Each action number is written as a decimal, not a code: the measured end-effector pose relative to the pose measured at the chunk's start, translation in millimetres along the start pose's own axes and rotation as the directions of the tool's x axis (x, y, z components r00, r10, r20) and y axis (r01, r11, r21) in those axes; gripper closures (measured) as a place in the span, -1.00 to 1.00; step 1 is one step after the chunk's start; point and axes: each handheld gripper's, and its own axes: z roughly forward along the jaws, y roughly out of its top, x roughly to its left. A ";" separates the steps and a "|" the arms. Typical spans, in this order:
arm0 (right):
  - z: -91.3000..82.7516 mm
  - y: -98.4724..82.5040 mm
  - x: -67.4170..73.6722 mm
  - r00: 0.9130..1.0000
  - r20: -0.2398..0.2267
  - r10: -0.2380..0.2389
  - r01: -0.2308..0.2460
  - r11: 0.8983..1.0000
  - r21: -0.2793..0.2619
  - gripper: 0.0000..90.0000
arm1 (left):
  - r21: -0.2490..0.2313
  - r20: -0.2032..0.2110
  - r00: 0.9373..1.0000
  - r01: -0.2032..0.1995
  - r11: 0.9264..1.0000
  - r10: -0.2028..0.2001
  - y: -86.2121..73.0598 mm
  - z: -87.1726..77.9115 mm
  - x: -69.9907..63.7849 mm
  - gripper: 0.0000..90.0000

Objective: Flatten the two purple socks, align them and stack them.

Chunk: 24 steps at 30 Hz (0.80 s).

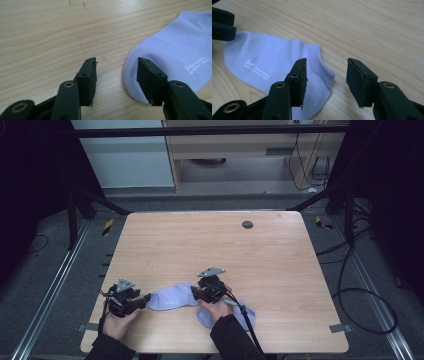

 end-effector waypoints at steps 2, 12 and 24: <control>5.0 -1.1 0.5 1.000 0.014 -0.003 0.003 1.000 0.015 0.19 | 0.013 0.004 1.000 -0.008 1.000 0.007 -0.8 1.9 -1.4 0.15; 16.0 -5.8 1.1 0.998 0.050 -0.030 0.027 0.998 0.049 0.48 | 0.034 0.013 1.000 -0.016 0.999 0.016 -0.9 4.5 -5.4 0.46; 8.0 -3.3 5.9 0.999 0.033 0.000 0.000 1.000 0.025 0.93 | 0.044 0.046 0.999 -0.005 0.999 0.003 3.9 -0.2 -14.1 0.92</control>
